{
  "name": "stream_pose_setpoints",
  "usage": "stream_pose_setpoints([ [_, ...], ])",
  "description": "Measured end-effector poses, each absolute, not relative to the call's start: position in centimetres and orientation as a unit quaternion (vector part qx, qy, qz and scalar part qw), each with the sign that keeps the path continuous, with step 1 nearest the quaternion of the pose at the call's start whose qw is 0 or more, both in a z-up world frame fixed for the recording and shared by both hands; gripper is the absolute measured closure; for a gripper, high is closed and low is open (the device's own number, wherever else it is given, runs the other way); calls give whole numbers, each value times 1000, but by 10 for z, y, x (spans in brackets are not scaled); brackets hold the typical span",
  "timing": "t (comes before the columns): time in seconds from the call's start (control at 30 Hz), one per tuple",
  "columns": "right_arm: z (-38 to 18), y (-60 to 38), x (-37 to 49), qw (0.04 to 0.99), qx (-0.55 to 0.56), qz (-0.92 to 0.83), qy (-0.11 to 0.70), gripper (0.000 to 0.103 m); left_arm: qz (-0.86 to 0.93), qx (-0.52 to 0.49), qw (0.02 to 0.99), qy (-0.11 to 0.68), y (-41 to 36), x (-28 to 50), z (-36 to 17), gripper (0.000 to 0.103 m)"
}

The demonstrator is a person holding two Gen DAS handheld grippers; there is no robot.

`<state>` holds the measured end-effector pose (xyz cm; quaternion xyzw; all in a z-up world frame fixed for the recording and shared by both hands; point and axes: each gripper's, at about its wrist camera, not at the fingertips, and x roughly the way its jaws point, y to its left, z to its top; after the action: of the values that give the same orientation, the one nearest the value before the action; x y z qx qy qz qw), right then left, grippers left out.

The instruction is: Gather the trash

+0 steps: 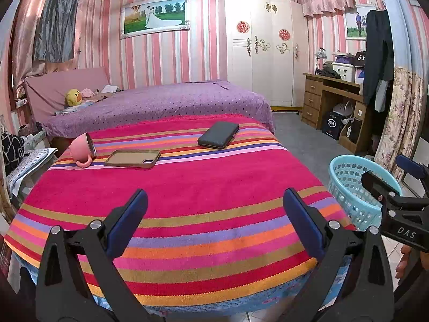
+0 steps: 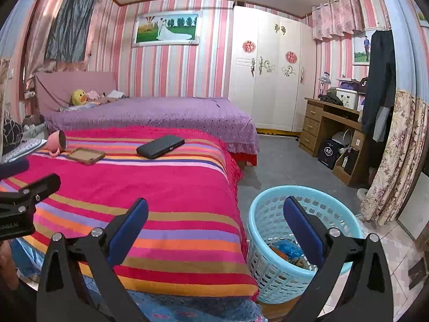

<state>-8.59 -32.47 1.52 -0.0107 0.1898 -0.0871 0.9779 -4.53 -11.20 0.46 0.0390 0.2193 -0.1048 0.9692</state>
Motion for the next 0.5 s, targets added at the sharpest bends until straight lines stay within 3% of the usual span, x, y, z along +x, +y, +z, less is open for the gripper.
stream_pose_setpoints([
  [0.5,18,-320,-80,981,-14,-81,173,5,-97,36,972,213,-112,-39,-3,6],
])
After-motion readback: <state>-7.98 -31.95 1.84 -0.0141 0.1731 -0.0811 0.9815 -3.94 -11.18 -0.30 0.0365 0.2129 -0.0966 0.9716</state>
